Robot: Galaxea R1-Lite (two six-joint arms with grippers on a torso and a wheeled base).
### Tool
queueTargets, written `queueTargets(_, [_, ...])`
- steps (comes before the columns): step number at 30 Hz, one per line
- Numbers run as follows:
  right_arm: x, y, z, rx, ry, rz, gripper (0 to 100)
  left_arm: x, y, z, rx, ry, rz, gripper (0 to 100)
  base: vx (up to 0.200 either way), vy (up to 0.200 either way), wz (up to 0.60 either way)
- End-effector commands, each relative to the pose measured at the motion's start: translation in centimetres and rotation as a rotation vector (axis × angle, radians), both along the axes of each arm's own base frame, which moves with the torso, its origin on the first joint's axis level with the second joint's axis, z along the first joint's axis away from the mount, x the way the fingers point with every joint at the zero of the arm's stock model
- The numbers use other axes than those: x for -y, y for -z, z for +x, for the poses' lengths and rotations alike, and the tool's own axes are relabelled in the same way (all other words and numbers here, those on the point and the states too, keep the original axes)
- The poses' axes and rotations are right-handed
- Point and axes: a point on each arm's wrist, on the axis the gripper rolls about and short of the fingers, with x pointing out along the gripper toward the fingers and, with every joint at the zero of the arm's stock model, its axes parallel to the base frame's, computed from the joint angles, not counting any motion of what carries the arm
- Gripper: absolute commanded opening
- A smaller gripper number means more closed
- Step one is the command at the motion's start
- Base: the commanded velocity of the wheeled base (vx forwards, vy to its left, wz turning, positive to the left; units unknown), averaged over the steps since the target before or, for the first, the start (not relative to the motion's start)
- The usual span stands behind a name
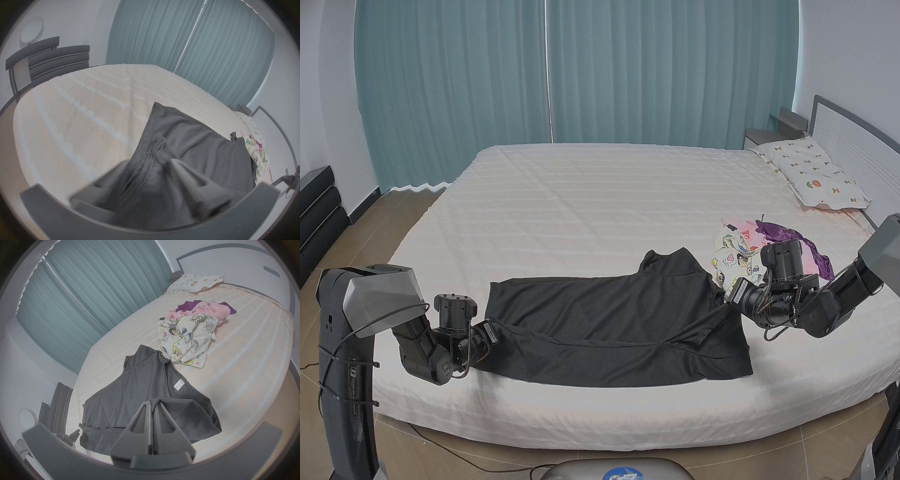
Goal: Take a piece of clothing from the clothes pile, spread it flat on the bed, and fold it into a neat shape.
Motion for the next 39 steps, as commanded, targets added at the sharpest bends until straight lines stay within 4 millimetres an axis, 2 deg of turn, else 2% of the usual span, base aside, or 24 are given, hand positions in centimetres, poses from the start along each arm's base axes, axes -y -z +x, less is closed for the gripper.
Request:
queueTargets(1, [0.1,0.2,-0.4,-0.015,-0.005,0.005,0,-0.4,-0.3,-0.1,0.003,-0.015,-0.008,100,0.000,0.000,0.00])
queueTargets(9, [0.4,0.7,-2.3,-0.073,-0.040,0.001,0,-1.4,-2.5,-2.6,-0.005,-0.048,-0.037,100,0.000,0.000,0.00])
queueTargets(15, [0.8,3.1,-4.3,-0.196,-0.065,-0.028,0,-1.5,-2.9,-5.4,-0.058,-0.065,-0.074,100,0.000,0.000,0.00])
queueTargets(19, [1.1,4.8,-5.3,-0.259,-0.097,-0.063,0,-1.5,-2.8,-6.1,-0.074,-0.083,-0.104,100,0.000,0.000,0.00])
queueTargets(20, [1.1,5.1,-5.3,-0.272,-0.100,-0.070,100,-1.4,-2.7,-6.1,-0.079,-0.085,-0.118,100,0.000,0.000,0.00])
queueTargets(26, [1.4,5.1,-5.6,-0.274,-0.092,-0.070,100,-1.4,-2.4,-6.7,-0.113,-0.054,-0.171,100,0.000,0.000,0.00])
queueTargets(27, [1.6,3.9,-5.7,-0.241,-0.089,-0.053,100,-1.3,-2.3,-7.0,-0.129,-0.025,-0.195,100,0.000,0.000,0.00])
queueTargets(30, [1.7,3.0,-5.8,-0.216,-0.096,-0.024,100,-1.3,-2.1,-7.2,-0.140,-0.022,-0.197,100,0.000,0.000,0.00])
queueTargets(33, [2.5,3.2,-5.3,-0.219,-0.070,-0.018,100,-1.3,-2.0,-7.3,-0.147,-0.011,-0.204,100,0.000,0.000,0.00])
queueTargets(36, [3.4,4.3,-5.0,-0.251,-0.050,-0.003,100,-1.0,-2.0,-7.5,-0.150,0.002,-0.206,100,0.000,0.000,0.00])
queueTargets(39, [3.8,4.7,-5.6,-0.229,-0.021,0.032,100,-1.0,-1.9,-7.6,-0.156,-0.019,-0.209,100,0.000,0.000,0.00])
